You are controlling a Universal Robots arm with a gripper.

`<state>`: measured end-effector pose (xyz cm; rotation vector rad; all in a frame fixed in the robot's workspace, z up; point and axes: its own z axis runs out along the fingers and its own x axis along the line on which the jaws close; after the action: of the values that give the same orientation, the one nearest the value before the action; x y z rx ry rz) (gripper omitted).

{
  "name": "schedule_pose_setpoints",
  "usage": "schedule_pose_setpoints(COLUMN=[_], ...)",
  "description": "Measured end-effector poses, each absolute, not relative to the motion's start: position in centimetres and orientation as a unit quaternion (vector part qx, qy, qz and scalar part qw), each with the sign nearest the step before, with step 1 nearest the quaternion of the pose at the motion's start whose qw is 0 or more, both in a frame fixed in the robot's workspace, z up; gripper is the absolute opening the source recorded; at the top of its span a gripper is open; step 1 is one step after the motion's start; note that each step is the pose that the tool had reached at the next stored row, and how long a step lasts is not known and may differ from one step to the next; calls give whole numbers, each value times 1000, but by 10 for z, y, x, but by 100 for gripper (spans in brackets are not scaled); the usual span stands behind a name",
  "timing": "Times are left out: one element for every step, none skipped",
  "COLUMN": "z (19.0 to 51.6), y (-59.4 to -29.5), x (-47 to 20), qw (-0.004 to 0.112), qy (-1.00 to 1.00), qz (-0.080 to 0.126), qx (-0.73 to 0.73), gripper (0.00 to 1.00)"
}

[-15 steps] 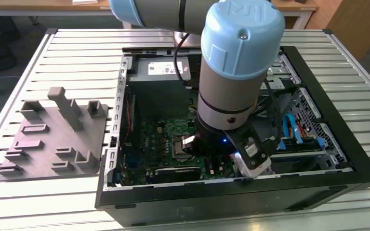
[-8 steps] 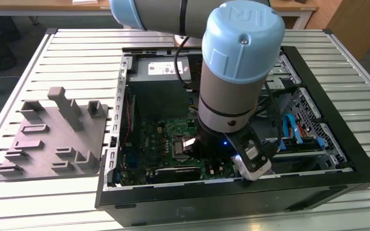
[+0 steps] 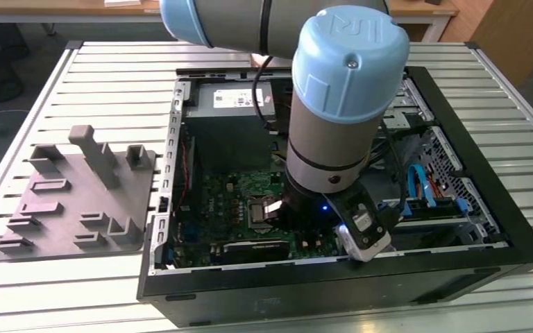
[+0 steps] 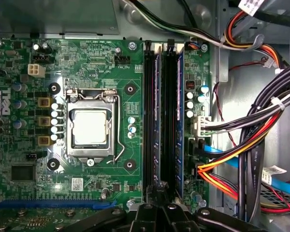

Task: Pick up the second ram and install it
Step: 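Press down the second ram until it locks into place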

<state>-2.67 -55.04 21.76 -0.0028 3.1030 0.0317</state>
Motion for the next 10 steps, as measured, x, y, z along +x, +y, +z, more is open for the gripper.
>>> schedule_pose_setpoints(z=[218,218,219,222,227,230,233,235,235,235], y=[-550,-550,-550,-550,-550,-550,-550,-550,-549,-546], x=[-27,-27,-27,-26,-27,-27,-27,-27,-27,-27], qw=[19,19,20,20,19,19,19,19,19,19], qy=[1000,1000,1000,1000,1000,1000,1000,1000,1000,1000], qz=[10,10,11,12,10,10,10,9,9,8], qx=[-1,-1,-1,-1,-1,-1,-1,-1,-1,-1], gripper=[10,10,10,10,10,10,10,10,10,10])
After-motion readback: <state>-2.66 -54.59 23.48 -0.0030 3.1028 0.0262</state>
